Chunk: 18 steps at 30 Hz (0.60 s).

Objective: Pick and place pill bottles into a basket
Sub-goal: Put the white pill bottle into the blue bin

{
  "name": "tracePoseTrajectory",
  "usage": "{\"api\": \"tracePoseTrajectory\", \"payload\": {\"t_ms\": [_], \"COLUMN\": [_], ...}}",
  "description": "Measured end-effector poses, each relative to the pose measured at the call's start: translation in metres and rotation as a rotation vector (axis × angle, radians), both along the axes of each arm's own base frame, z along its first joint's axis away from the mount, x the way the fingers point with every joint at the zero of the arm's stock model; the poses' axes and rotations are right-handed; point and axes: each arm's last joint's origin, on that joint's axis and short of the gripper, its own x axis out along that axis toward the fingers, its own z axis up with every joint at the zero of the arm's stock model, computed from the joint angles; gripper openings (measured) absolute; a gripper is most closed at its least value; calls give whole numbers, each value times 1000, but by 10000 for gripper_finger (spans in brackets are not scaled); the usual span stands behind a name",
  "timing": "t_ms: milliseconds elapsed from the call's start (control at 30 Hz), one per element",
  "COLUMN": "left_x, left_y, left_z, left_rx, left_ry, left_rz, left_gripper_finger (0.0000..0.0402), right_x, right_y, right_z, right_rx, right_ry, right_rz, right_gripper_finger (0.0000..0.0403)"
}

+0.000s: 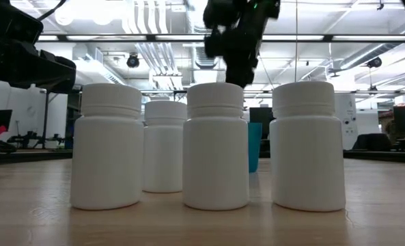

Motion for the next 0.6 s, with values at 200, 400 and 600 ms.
{"api": "tracePoseTrajectory", "payload": {"t_ms": [200,400,600], "left_x": [0,0,0], "left_y": [0,-1,-1], "left_z": [0,0,1], "left_rx": [-2,-4,-7], "left_ry": [-2,-2,-4], "left_rz": [-5,-18,-26], "left_gripper_finger": [0,0,0], "right_x": [-12,-18,-20], "right_y": [49,101,144], "right_z": [36,48,37], "right_rx": [-2,-53,-70], "right_ry": [-97,-156,-150], "right_rz": [101,162,198], "right_gripper_finger": [194,194,194]}}
